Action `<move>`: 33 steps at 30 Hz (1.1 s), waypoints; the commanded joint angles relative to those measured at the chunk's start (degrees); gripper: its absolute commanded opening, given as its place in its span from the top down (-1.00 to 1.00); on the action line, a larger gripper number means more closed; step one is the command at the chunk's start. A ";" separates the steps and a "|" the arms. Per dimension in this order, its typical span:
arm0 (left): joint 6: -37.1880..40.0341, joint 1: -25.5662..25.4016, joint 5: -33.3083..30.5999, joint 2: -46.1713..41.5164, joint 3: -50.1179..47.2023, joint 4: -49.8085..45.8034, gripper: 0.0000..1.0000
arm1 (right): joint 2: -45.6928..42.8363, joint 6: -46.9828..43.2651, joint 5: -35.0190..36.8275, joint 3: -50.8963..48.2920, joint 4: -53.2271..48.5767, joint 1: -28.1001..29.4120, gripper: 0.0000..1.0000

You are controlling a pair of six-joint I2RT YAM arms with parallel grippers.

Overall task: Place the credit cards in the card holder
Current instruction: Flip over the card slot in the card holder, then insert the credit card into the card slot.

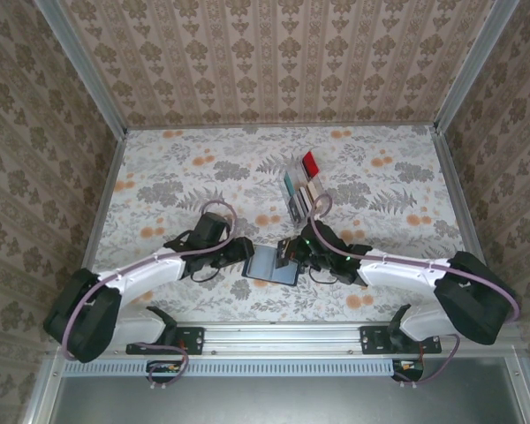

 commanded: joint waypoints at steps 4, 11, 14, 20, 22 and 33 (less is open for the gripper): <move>4.13 -0.10 4.11 5.44 2.83 0.57 -0.27 | 5.34 3.59 -1.83 -1.06 11.57 1.70 1.00; 4.19 -0.19 4.63 8.26 2.85 1.43 -0.01 | 7.87 6.23 0.56 -3.60 12.91 2.62 1.00; 4.96 -0.18 4.59 8.98 3.18 0.50 0.05 | 6.97 5.97 1.00 -4.26 12.25 2.71 1.00; 5.49 -0.36 5.25 10.63 3.49 0.43 0.09 | 3.52 4.76 1.57 -6.34 13.10 2.49 1.00; 5.34 -0.36 5.26 10.85 3.55 0.42 0.10 | 2.78 4.72 1.14 -6.87 14.29 2.53 1.00; 5.83 -1.02 6.08 13.39 4.79 0.33 0.22 | 9.98 7.16 0.45 -7.55 20.26 2.77 1.00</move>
